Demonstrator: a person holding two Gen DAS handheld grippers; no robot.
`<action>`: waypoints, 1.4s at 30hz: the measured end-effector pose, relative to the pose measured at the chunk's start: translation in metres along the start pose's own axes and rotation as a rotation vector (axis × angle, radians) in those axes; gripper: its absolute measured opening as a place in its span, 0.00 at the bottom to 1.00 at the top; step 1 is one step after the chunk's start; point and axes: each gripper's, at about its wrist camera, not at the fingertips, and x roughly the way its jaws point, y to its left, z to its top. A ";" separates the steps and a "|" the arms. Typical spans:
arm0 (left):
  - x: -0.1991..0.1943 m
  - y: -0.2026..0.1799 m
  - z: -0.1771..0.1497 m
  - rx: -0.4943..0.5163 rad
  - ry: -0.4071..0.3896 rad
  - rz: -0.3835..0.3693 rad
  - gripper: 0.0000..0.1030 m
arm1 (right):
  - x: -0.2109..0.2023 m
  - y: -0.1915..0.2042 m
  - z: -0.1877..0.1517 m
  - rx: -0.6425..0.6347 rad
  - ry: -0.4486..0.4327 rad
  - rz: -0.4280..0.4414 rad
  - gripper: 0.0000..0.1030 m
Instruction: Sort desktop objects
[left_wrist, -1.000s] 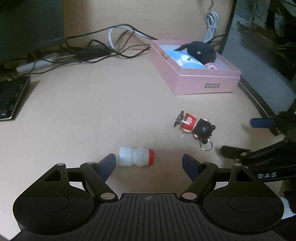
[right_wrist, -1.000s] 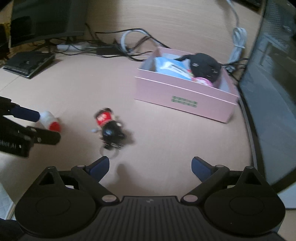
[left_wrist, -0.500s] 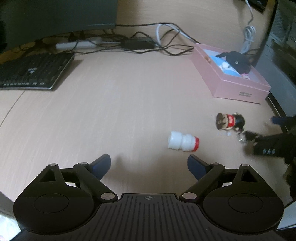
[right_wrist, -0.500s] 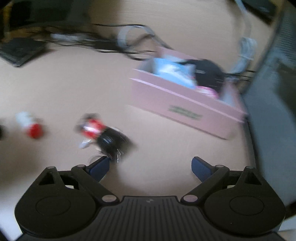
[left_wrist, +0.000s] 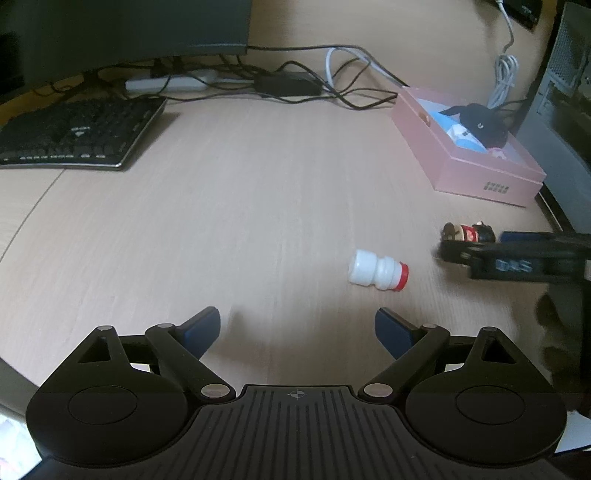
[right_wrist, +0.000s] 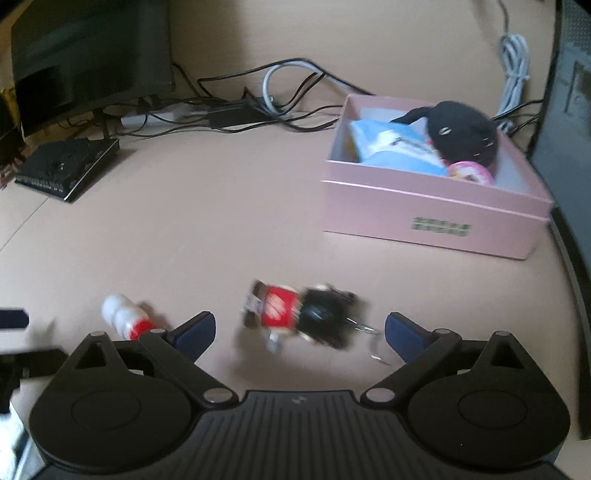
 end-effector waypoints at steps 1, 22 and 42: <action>-0.001 0.001 0.000 0.001 -0.002 0.000 0.92 | 0.004 0.002 0.002 0.001 0.000 -0.007 0.87; 0.040 -0.067 0.020 0.194 -0.010 -0.044 0.75 | -0.049 -0.031 -0.008 -0.014 -0.015 -0.036 0.64; 0.008 -0.083 0.033 0.235 -0.063 -0.085 0.46 | -0.097 -0.076 0.006 -0.033 -0.050 -0.012 0.64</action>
